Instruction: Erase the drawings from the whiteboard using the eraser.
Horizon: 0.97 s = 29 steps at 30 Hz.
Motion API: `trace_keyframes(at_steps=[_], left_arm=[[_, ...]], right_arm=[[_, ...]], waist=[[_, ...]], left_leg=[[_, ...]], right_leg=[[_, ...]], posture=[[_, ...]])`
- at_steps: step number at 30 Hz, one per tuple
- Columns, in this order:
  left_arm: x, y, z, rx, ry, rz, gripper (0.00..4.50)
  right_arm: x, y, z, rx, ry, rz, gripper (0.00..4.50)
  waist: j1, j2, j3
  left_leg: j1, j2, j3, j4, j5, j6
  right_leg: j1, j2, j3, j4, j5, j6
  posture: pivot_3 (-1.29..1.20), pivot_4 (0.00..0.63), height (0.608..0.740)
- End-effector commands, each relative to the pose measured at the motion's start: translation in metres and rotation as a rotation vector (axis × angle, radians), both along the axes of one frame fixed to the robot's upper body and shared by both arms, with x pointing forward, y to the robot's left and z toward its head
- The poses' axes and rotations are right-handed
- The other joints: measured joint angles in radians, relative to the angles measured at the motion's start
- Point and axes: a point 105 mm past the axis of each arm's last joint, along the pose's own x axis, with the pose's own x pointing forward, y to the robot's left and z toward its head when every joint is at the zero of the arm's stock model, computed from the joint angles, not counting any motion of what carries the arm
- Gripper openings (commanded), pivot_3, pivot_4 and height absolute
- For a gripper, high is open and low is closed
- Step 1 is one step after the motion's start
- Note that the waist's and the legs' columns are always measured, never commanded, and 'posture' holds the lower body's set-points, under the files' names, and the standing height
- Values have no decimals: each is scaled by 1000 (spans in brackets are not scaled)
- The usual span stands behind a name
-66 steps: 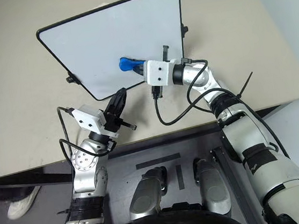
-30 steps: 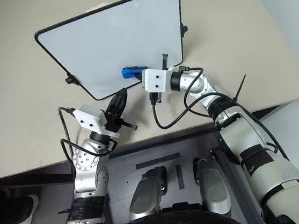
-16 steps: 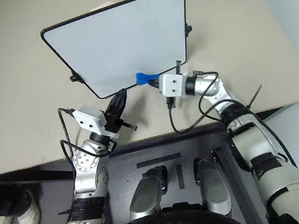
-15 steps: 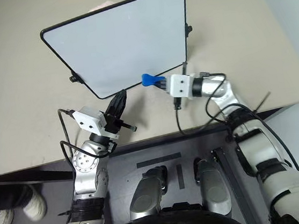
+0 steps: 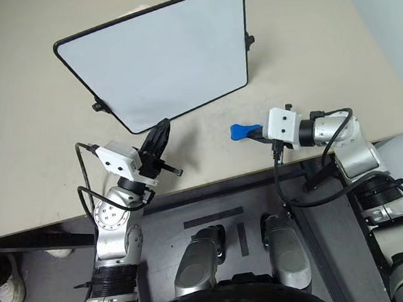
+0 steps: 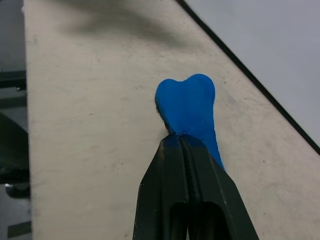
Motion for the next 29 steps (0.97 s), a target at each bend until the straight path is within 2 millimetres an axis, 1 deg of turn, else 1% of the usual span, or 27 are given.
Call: trace_keyframes(at_steps=[1,5,7,9,12,13,16,18,22,25,29], left_arm=[[1,0,9,-8,-33,-10,0],[0,1,9,-3,-31,-11,0],[0,3,9,-1,-30,-12,0],[0,7,9,3,-28,-9,0],[4,8,11,10,-28,-12,0],[5,11,12,13,-29,-11,0],[9,14,17,25,-38,-11,0],[8,16,16,33,-35,-9,0],[4,20,14,44,-22,-7,0],[4,22,16,54,-18,-15,0],[7,18,15,56,-14,-33,0]], right_arm=[[2,5,11,21,-33,-3,937],[1,6,18,51,-46,-11,2277],[2,6,25,75,-85,-28,2992],[1,7,35,115,-108,-39,3618],[-3,-3,48,182,-111,-76,3618],[-3,-3,51,197,-110,-85,3618],[-6,-13,60,236,-105,-122,3618],[-9,-19,60,249,-90,-142,3618],[-14,-25,52,244,-63,-171,3618],[-18,-24,52,255,-58,-176,3618],[-20,-23,52,259,-59,-183,3618]], waist=[[1,0,0],[1,0,0],[2,0,0],[4,0,0],[7,0,0],[8,0,0],[10,0,0],[10,0,0],[10,-1,0],[10,-1,0],[9,-1,0]], left_leg=[[0,0,0,0,1,0],[-1,0,0,0,3,4],[-1,0,0,0,6,10],[-2,0,-1,0,6,10],[-2,-1,-1,0,5,11],[-2,-1,-2,0,5,11],[-3,-2,-2,0,5,11],[-3,-2,-2,0,5,11],[-2,-3,-2,0,4,11],[-2,-3,-2,-1,4,11],[-2,-3,-2,0,5,11]], right_leg=[[0,0,0,0,0,0],[0,0,0,0,0,1],[0,0,0,0,-1,2],[0,0,0,0,-1,2],[0,0,0,0,0,1],[0,0,0,0,0,1],[0,0,0,-1,0,1],[0,0,1,-1,-1,1],[1,0,1,-1,-3,5],[0,0,1,-1,-4,7],[1,0,1,0,-4,6]], posture=[[0,150,740],[0,150,740],[0,150,740],[0,150,740],[0,150,740],[0,150,740],[0,150,740],[0,150,740],[0,150,740],[0,150,740],[0,150,740]])
